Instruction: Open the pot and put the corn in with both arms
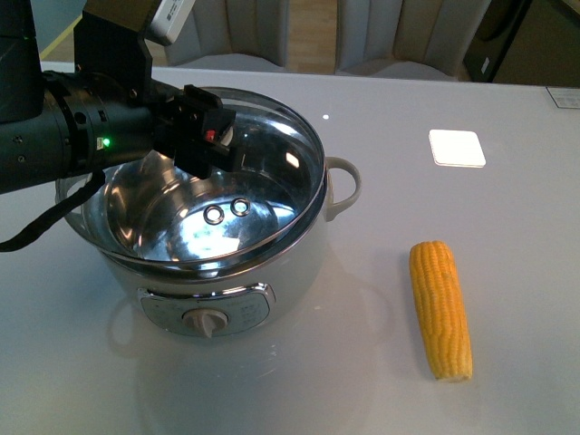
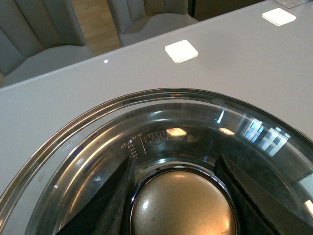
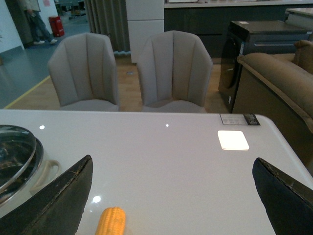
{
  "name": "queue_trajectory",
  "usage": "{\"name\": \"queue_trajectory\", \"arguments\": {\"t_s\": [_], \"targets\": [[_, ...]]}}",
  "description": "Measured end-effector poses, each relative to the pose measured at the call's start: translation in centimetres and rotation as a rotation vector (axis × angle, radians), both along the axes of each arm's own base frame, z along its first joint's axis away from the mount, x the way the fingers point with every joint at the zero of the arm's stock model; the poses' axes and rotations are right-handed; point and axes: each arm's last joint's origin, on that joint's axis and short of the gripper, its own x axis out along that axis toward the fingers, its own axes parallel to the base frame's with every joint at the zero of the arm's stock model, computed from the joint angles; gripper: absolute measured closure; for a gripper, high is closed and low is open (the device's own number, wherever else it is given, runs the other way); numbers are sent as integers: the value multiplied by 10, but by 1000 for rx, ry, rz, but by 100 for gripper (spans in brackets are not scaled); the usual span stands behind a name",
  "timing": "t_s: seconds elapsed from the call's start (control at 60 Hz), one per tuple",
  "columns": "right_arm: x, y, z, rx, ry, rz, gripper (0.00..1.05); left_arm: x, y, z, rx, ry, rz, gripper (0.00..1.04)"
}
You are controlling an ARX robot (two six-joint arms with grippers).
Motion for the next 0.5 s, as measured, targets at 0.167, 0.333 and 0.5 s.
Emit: {"name": "queue_trajectory", "arguments": {"t_s": [0.167,0.333,0.5], "targets": [[0,0,0,0,0,0,9,1,5,9,7,-19,4,61],[0,0,0,0,0,0,9,4,18,13,14,-28,31,61],[0,0,0,0,0,0,9,8,36,16,23,-34,73,61]]}}
